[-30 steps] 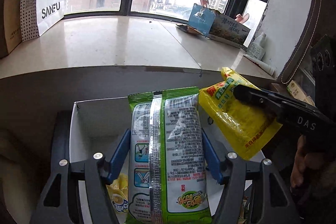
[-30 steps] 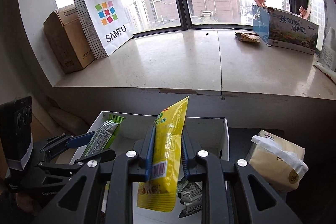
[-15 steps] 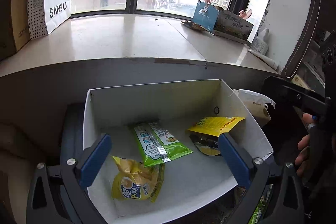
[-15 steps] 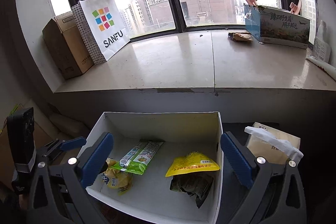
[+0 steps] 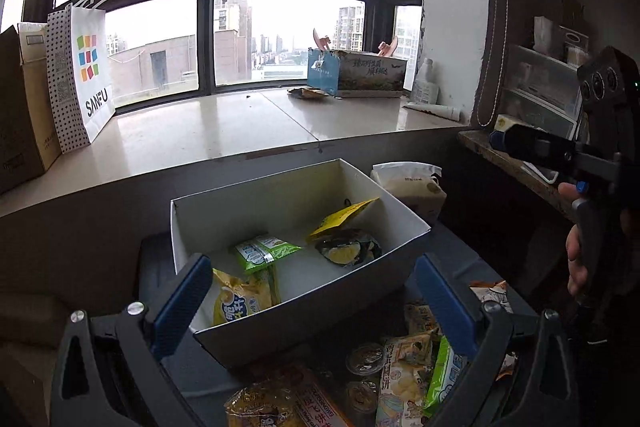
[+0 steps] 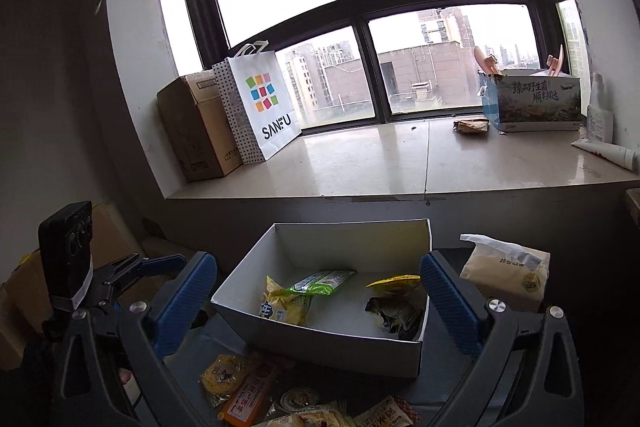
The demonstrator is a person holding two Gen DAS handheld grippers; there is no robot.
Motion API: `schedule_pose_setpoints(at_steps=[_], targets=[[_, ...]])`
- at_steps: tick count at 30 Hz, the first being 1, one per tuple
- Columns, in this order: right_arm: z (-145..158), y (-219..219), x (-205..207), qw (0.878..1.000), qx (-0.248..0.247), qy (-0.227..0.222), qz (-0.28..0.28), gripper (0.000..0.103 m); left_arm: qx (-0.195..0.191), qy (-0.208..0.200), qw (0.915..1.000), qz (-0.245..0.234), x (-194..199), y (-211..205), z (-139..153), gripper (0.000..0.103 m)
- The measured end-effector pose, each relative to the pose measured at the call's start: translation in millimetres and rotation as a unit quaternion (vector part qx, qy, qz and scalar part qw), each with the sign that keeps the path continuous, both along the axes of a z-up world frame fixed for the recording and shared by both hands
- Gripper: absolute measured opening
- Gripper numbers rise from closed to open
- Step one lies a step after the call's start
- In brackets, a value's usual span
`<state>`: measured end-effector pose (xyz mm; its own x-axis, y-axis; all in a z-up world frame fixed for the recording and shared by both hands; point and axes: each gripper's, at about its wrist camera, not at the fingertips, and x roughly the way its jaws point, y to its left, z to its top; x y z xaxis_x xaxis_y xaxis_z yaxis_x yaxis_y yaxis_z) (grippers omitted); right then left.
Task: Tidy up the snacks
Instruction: 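Move both tools back over the remaining snacks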
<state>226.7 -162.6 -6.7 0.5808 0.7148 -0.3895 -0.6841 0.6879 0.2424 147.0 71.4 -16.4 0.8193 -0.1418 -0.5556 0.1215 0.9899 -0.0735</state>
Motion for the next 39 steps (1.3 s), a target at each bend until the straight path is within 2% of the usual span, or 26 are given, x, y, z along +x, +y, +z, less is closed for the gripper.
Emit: schedule_pose_setpoints(at_steps=[6,10,14,18,21,24,32,34,37,39], targets=[[-18.8,-30.3,-57.7,1.0,-0.014,0.009,0.023,0.103,-0.026,0.003,0.9995,-0.018,-56.6,-14.6,-16.1,0.103],[-37.5,-57.2,-87.3,0.999,-0.014,0.007,-0.036,0.103,-0.055,0.006,0.998,-0.031,-93.5,-29.1,-35.1,0.103],[-52.4,-74.9,-109.0,0.998,-0.012,0.013,-0.068,0.103,-0.086,0.015,0.9958,-0.027,-112.0,-36.9,-49.7,0.103],[-66.6,-82.5,-128.8,0.998,-0.017,0.019,-0.065,0.103,-0.093,0.01,0.9954,-0.017,-117.1,-37.4,-51.3,0.103],[-76.7,-83.9,-132.5,0.997,-0.036,0.027,-0.056,0.103,-0.104,0.008,0.9944,-0.015,-116.1,-32.5,-49.8,0.103],[-82.7,-84.5,-130.3,0.997,-0.044,0.034,-0.052,0.103,-0.095,0.006,0.9955,-0.003,-115.8,-30.1,-49.1,0.103],[-91.8,-76.5,-120.6,0.995,-0.064,0.062,-0.043,0.103,-0.104,0.001,0.9945,0.014,-120.7,-19.0,-48.3,0.103],[-98.3,-67.0,-117.7,0.993,-0.095,0.067,-0.025,0.103,-0.102,-0.004,0.9946,0.017,-123.7,-18.4,-46.7,0.103],[-109.3,-47.4,-117.4,0.987,-0.15,0.05,-0.019,0.103,-0.1,-0.007,0.9948,0.017,-128.2,-15.7,-46.6,0.103],[-118.2,-34.6,-113.9,0.986,-0.159,0.058,0.005,0.103,-0.098,-0.006,0.9949,0.023,-129.8,-13.5,-48.6,0.103]])
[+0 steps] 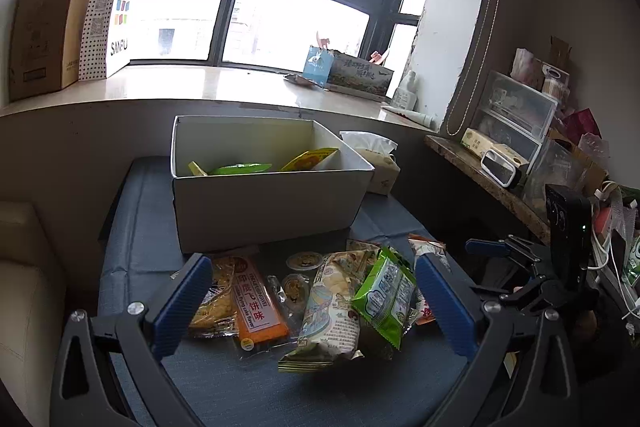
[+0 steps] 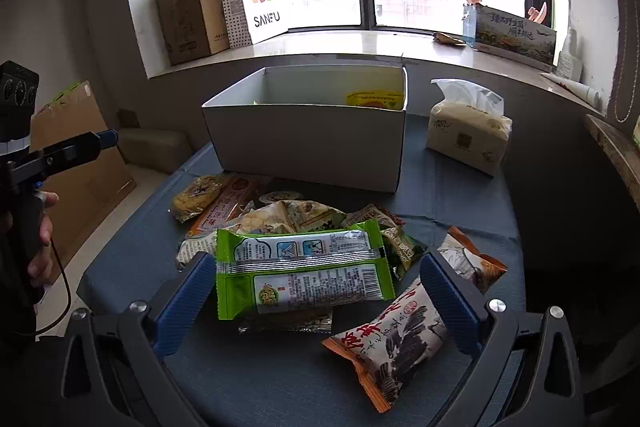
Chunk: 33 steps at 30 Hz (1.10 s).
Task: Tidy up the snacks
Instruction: 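Move both tools back over the remaining snacks, then grasp a green wafer pack with the right gripper while the left grasps the round cookie pack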
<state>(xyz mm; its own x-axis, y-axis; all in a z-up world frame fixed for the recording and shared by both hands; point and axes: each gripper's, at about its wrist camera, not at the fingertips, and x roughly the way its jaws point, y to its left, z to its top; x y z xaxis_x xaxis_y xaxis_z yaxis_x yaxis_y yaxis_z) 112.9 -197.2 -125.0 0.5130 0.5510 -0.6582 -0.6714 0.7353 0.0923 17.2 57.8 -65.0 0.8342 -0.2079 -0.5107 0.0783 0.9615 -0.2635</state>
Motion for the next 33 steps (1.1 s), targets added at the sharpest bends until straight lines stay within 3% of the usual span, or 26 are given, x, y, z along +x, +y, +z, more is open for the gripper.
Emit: schedule_pose_setpoints(at_steps=[5,9,14,20,26,28,29,30,33], targets=[[-20.8,35.2,9.0,0.998,-0.018,0.025,0.051,0.103,-0.006,0.012,0.9999,0.006,-1.5,7.7,-8.6,0.103],[-27.5,49.7,9.8,0.987,-0.09,-0.02,0.129,0.103,0.002,0.017,0.9999,-0.004,-5.5,9.5,-12.5,0.103],[-39.6,52.2,22.2,0.944,-0.214,-0.072,0.241,0.103,-0.01,0.027,0.9996,0.005,-2.9,17.5,-20.1,0.103],[-63.8,74.5,26.7,0.865,-0.314,-0.119,0.373,0.103,0.003,0.035,0.9994,-0.005,0.7,10.5,-22.5,0.103],[-74.1,100.4,30.1,0.838,-0.336,-0.143,0.407,0.103,0.003,0.044,0.999,-0.007,3.5,9.0,-27.5,0.103],[-72.4,103.4,38.5,0.847,-0.324,-0.107,0.409,0.095,0.002,0.047,0.9989,-0.004,4.1,10.3,-29.3,0.103],[-69.4,103.3,44.8,0.857,-0.313,-0.089,0.4,0.078,0.001,0.047,0.9989,-0.002,3.6,11.6,-30.0,0.103],[-66.2,101.5,51.3,0.867,-0.305,-0.077,0.386,0.075,-0.001,0.047,0.9989,-0.001,3.1,13.3,-30.8,0.103],[-59.2,91.3,59.1,0.878,-0.292,-0.063,0.375,0.074,-0.004,0.049,0.9988,0.007,3.1,19.8,-32.8,0.103]])
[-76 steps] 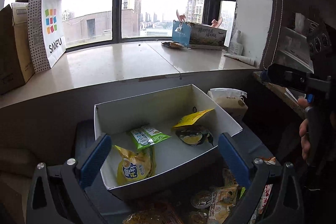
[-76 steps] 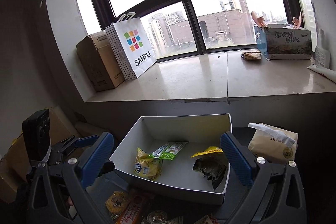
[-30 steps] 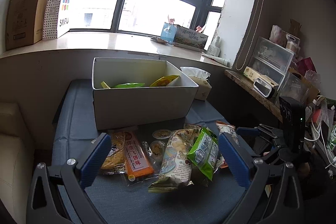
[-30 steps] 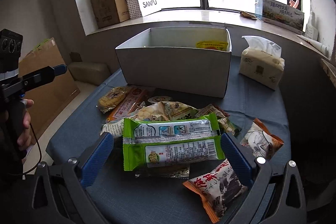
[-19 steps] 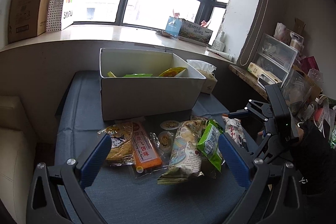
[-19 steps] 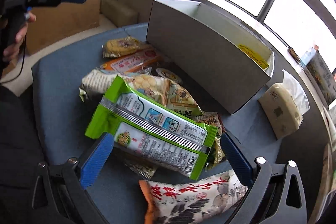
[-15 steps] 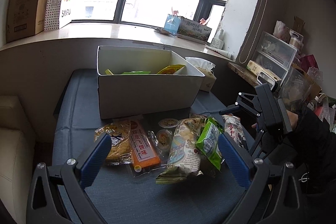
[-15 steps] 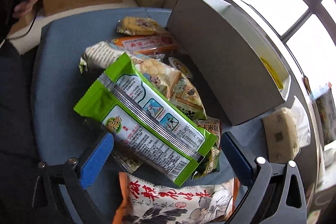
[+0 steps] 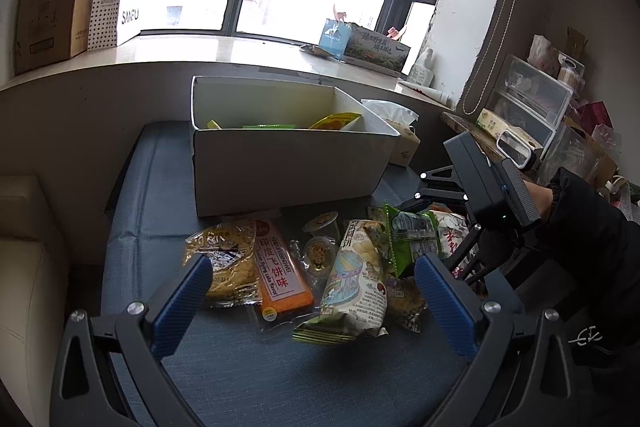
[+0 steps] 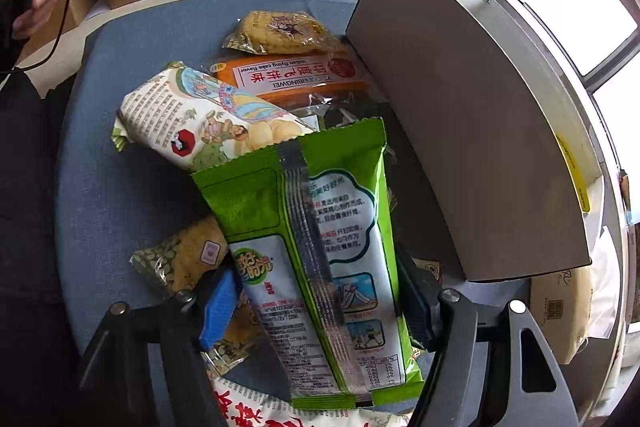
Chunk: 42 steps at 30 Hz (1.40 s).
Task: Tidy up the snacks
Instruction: 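Grasp a green wafer pack with the right gripper while the left grasps the round cookie pack, then place the cookie pack and wafer pack into the box and open both grippers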
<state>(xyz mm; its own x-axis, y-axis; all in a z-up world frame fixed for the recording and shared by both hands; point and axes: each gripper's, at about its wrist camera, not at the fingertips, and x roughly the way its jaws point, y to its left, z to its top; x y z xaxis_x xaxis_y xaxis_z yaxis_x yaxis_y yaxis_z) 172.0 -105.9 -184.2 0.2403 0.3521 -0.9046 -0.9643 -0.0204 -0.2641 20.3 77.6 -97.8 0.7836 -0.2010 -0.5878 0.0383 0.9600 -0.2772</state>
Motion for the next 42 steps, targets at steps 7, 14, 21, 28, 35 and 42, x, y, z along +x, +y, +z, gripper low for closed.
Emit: schedule_pose_setpoints(at_steps=[7,14,21,28,35,42], targets=[[48.7,-40.1,13.7,0.987,0.125,0.042,-0.089,0.073,-0.001,0.019,0.9995,0.027,6.8,16.8,-12.2,0.103],[104.4,-98.6,16.4,0.897,0.338,0.146,-0.244,0.073,-0.007,0.088,0.9952,0.043,46.4,38.3,-52.5,0.103],[119.5,-129.4,-29.8,0.835,0.442,0.162,-0.286,0.074,0.02,0.145,0.9887,0.031,91.0,53.1,-92.1,0.103],[115.0,-150.2,-46.2,0.816,0.458,0.174,-0.307,0.074,0.008,0.159,0.9871,0.019,103.6,56.3,-110.2,0.102],[98.9,-149.7,-44.9,0.812,0.454,0.187,-0.315,0.074,0.018,0.141,0.9894,0.031,96.8,56.1,-102.6,0.078],[94.2,-143.0,-37.3,0.806,0.45,0.195,-0.33,0.074,0.015,0.042,0.9981,0.043,60.4,51.0,-42.7,0.078]])
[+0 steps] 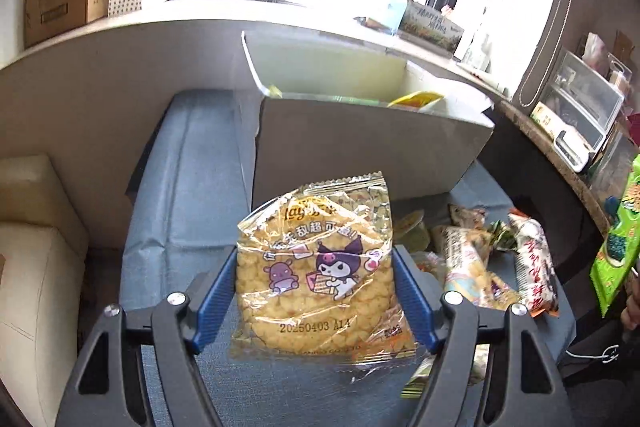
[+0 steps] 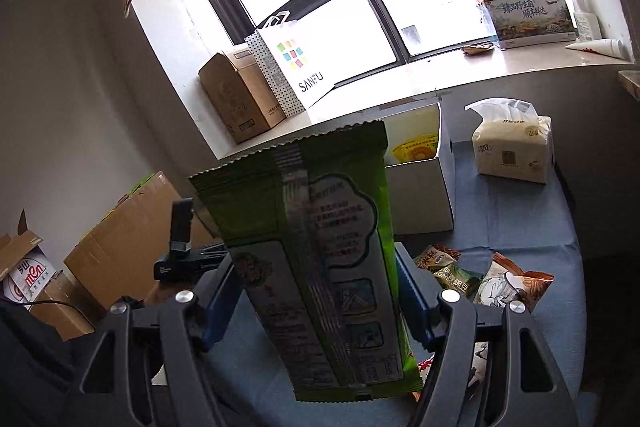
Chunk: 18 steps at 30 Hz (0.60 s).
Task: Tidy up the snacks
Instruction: 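Place the cookie pack and wafer pack into the box and open both grippers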
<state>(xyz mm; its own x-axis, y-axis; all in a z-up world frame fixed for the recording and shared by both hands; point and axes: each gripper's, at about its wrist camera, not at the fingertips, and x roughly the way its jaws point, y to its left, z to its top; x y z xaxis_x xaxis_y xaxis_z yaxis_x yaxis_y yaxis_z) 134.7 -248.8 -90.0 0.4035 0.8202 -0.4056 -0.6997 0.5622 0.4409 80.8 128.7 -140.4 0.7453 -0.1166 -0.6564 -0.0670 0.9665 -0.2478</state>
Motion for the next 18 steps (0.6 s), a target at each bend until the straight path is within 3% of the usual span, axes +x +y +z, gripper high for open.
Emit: schedule_pose_setpoints(at_steps=[8,13,18], targets=[[23.6,27.2,43.1,0.999,0.028,0.028,-0.035,0.074,0.044,-0.116,0.9922,-0.01,0.5,-15.9,94.5,0.078],[62.5,60.6,69.6,0.999,0.025,-0.013,-0.033,0.074,0.066,-0.142,0.9874,-0.024,32.6,-26.0,133.5,0.078],[92.9,95.3,109.0,0.998,0.019,-0.047,-0.042,0.074,0.065,-0.131,0.9891,-0.017,86.6,-19.4,148.0,0.078]])
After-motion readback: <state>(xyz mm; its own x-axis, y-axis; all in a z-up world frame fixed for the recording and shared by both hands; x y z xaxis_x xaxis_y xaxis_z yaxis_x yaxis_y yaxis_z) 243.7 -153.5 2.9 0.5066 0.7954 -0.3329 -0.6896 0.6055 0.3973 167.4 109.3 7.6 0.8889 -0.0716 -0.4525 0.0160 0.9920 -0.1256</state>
